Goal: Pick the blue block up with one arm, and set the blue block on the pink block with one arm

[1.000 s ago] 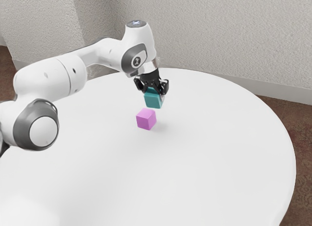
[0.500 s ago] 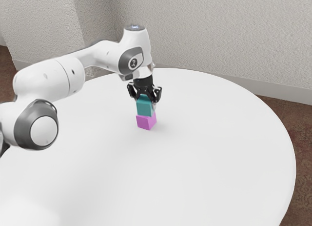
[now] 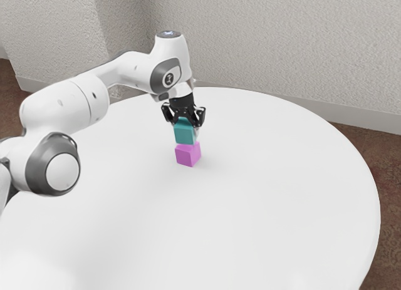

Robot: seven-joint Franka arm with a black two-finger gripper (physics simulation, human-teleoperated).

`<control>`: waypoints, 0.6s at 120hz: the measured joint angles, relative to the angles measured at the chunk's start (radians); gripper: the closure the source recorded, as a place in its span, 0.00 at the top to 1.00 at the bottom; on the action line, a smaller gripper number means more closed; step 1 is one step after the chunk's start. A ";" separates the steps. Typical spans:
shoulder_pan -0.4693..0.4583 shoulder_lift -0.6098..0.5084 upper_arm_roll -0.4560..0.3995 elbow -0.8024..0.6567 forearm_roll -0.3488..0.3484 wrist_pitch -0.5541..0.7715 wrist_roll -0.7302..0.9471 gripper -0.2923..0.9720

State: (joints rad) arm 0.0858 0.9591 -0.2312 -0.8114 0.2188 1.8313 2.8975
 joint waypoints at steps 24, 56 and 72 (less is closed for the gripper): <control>0.004 0.013 -0.001 0.011 0.000 -0.002 0.000 0.52; 0.005 0.020 -0.002 0.012 0.000 0.000 0.000 0.52; 0.006 0.030 -0.003 0.025 0.000 0.002 0.000 0.52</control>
State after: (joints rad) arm 0.0919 0.9895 -0.2346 -0.7860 0.2183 1.8335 2.8975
